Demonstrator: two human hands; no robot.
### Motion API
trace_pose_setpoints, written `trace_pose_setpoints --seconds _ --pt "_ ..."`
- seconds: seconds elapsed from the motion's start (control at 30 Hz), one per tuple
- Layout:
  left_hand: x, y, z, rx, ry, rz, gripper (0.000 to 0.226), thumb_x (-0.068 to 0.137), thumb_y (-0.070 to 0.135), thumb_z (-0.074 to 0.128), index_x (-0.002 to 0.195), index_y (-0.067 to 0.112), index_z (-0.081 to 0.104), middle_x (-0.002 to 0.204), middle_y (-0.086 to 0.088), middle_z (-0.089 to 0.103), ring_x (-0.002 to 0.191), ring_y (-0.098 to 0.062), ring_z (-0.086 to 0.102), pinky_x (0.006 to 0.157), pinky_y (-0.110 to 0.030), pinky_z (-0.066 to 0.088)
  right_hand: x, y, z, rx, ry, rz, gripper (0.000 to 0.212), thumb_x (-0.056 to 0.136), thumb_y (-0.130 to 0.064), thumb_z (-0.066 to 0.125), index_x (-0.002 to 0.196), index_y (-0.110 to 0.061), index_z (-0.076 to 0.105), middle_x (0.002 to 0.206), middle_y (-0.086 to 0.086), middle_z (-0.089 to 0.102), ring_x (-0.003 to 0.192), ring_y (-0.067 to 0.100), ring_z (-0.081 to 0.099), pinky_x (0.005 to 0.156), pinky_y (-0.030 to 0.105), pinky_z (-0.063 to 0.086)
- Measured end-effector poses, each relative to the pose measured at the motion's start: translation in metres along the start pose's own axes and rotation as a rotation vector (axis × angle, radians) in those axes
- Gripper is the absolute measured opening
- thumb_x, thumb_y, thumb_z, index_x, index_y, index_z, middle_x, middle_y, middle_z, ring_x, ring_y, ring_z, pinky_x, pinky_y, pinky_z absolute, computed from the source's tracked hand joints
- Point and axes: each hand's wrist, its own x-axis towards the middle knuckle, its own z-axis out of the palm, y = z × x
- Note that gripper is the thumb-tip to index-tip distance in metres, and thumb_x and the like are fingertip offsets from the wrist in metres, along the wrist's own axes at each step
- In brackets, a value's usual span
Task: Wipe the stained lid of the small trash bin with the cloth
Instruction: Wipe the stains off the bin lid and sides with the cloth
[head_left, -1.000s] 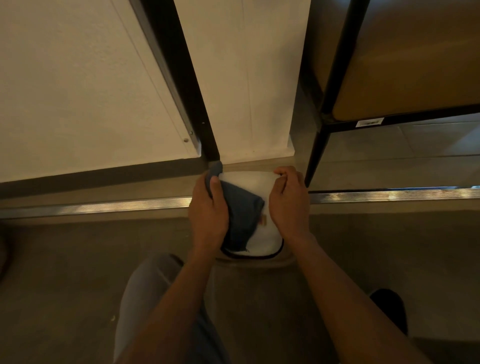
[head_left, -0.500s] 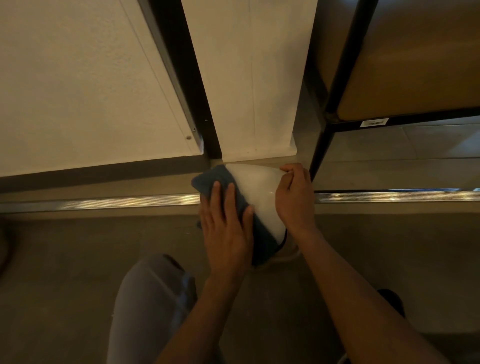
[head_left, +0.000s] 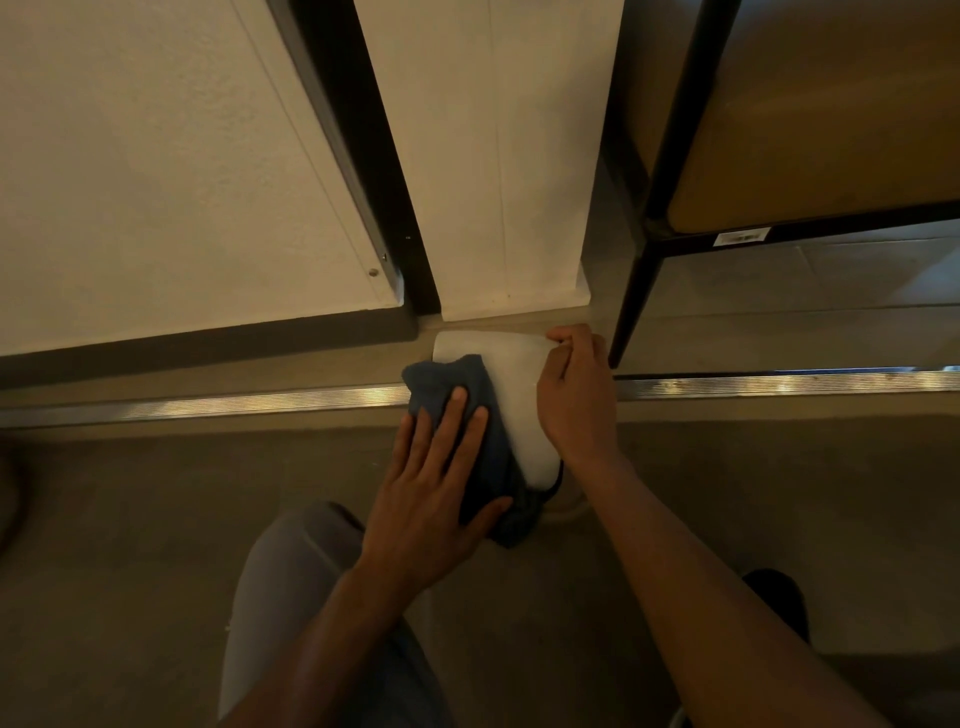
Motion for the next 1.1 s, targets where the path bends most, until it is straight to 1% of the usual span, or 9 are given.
trace_pose_setpoints --seconds 0.2,0.47,0.57,0.7,0.8,0.9,0.97,1.03,1.1 --pt "0.027 0.011 0.011 0.059 0.084 -0.046 0.083 0.099 0.063 0.044 0.157 0.009 0.021 0.165 -0.016 0.014 0.153 -0.034 0.012 0.121 -0.058 0.015 0.002 0.002 -0.001 -0.005 -0.010 0.008 0.021 0.102 -0.020 0.035 0.115 -0.015 0.052 0.112 0.003 0.050 0.097 0.021 0.054 0.080 0.031 0.044" --pt "0.033 0.035 0.014 0.062 0.130 -0.089 0.086 0.097 0.065 0.043 0.159 0.014 0.012 0.166 -0.013 0.013 0.154 -0.030 0.008 0.124 -0.051 0.007 0.000 0.004 0.000 -0.023 0.000 0.000 0.022 0.102 -0.022 0.034 0.115 -0.016 0.051 0.114 0.005 0.051 0.097 0.022 0.055 0.080 0.033 0.047" --pt "0.020 0.021 0.013 0.102 0.102 -0.047 0.086 0.097 0.064 0.045 0.158 0.012 0.017 0.166 -0.013 0.013 0.154 -0.032 0.010 0.123 -0.054 0.011 0.000 0.004 -0.001 -0.012 -0.008 -0.007 0.022 0.102 -0.021 0.035 0.115 -0.015 0.051 0.114 0.005 0.051 0.097 0.020 0.055 0.080 0.031 0.045" --pt "0.004 -0.002 0.004 0.048 0.105 -0.039 0.073 0.102 0.049 0.044 0.159 0.013 0.016 0.167 -0.011 0.010 0.154 -0.031 0.012 0.121 -0.056 0.019 0.000 0.003 0.000 -0.020 -0.014 -0.014 0.020 0.102 -0.020 0.036 0.115 -0.016 0.051 0.113 0.004 0.051 0.094 0.020 0.055 0.079 0.031 0.045" --pt "0.011 -0.003 -0.005 -0.133 0.152 -0.120 0.066 0.102 0.039 0.042 0.158 0.013 0.017 0.166 -0.011 0.013 0.153 -0.028 0.014 0.119 -0.051 0.029 -0.001 0.002 0.000 -0.025 -0.008 -0.017 0.020 0.102 -0.018 0.036 0.114 -0.016 0.052 0.111 0.006 0.052 0.092 0.022 0.056 0.080 0.036 0.048" --pt "0.034 0.004 -0.014 -0.397 0.209 -0.323 0.060 0.103 0.037 0.042 0.156 0.017 0.022 0.164 0.001 0.016 0.147 -0.024 0.030 0.113 -0.036 0.035 -0.001 0.002 0.000 -0.037 -0.009 -0.034 0.020 0.102 -0.018 0.037 0.114 -0.015 0.052 0.112 0.007 0.053 0.092 0.021 0.056 0.080 0.034 0.047" --pt "0.056 0.004 -0.020 -0.522 0.237 -0.471 0.055 0.105 0.036 0.044 0.155 0.019 0.028 0.161 0.000 0.030 0.141 -0.016 0.037 0.110 -0.022 0.030 -0.001 0.002 -0.002 -0.033 -0.012 -0.046 0.020 0.101 -0.018 0.038 0.114 -0.014 0.053 0.112 0.007 0.054 0.093 0.021 0.056 0.079 0.031 0.045" --pt "0.080 -0.001 -0.024 -0.556 0.254 -0.567 0.047 0.105 0.035 0.046 0.147 0.016 0.041 0.145 -0.007 0.050 0.123 -0.007 0.047 0.100 -0.011 0.031 -0.001 0.002 -0.003 -0.035 -0.017 -0.052 0.021 0.101 -0.018 0.038 0.115 -0.013 0.053 0.112 0.007 0.053 0.094 0.022 0.056 0.080 0.033 0.047" --pt "0.096 -0.006 -0.029 -0.500 0.252 -0.585 0.040 0.104 0.035 0.048 0.137 0.012 0.051 0.130 -0.010 0.060 0.114 -0.014 0.056 0.091 -0.016 0.036 -0.001 0.002 -0.004 -0.038 -0.021 -0.041 0.021 0.101 -0.017 0.039 0.116 -0.013 0.053 0.113 0.007 0.053 0.095 0.021 0.056 0.081 0.035 0.049"
